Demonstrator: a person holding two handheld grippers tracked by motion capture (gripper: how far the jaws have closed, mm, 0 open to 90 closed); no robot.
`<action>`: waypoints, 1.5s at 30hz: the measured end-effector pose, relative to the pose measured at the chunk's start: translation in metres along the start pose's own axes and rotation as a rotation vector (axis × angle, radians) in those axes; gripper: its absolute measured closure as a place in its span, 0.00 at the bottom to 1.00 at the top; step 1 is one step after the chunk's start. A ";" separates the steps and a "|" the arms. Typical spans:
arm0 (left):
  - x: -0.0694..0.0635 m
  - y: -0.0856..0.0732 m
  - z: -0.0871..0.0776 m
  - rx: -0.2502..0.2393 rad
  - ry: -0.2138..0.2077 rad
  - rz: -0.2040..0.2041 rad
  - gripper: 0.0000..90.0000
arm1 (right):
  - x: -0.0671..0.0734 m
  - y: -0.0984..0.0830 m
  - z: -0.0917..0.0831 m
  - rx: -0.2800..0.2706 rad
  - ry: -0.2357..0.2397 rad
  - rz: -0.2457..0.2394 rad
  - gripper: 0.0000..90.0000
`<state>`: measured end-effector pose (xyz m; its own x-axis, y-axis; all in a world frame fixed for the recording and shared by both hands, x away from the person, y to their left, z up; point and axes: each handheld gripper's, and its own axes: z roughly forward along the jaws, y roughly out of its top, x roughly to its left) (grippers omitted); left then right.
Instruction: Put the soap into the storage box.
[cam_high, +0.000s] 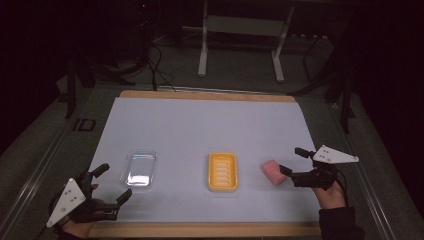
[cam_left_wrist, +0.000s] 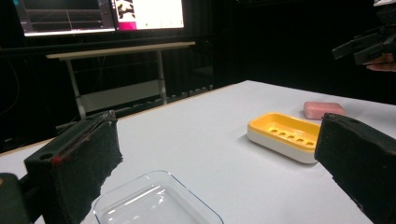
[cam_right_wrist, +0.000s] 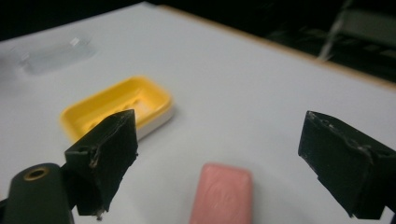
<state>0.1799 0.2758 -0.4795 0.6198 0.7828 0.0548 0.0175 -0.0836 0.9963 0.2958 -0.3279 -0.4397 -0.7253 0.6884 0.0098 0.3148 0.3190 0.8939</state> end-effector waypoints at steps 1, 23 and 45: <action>0.000 0.000 0.000 0.000 0.000 0.000 0.01 | 0.000 0.000 0.000 0.000 0.000 0.000 0.13; -0.002 -0.001 0.001 0.031 -0.019 0.012 0.01 | -0.002 -0.002 -0.006 0.396 -0.003 0.018 0.12; -0.003 -0.002 0.002 0.048 -0.033 0.020 0.01 | 0.009 -0.005 0.014 0.794 -0.004 0.073 0.15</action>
<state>0.1798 0.2727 -0.4817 0.6458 0.7601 0.0718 0.0423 -0.1295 0.9907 0.2961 -0.3141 -0.4502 -0.6841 0.7275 0.0530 0.7048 0.6405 0.3051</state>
